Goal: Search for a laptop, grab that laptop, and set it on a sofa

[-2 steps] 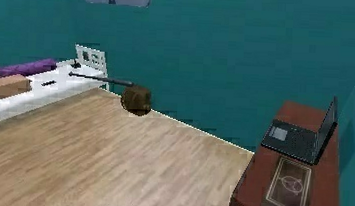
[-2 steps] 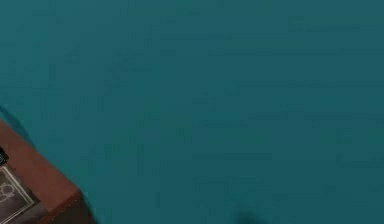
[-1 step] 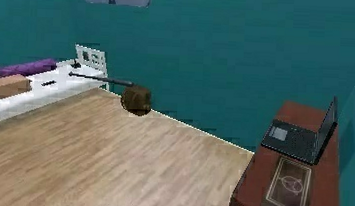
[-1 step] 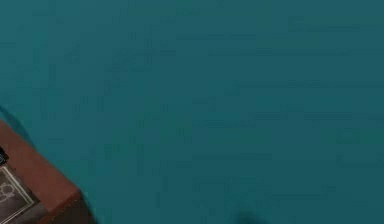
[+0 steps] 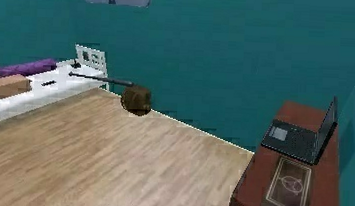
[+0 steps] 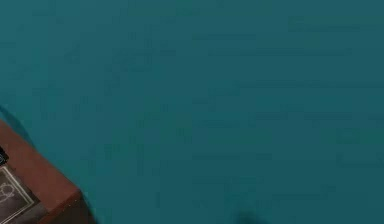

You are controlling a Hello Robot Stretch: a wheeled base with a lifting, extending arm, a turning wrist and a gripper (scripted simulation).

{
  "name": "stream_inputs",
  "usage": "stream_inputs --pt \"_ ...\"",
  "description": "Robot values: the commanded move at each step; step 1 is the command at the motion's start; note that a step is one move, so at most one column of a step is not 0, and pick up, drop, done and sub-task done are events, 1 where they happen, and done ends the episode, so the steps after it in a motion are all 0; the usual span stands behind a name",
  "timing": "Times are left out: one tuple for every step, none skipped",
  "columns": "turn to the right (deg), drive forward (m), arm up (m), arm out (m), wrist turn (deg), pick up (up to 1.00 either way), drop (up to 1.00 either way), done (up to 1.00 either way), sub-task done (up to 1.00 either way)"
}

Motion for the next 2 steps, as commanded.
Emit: stream_inputs --pt "21.0 0.0 0.0 0.0 0.0 0.0 0.0 0.0 0.0" --pt "45.0 0.0 0.0 0.0 0.0 0.0 0.0 0.0 0.0"
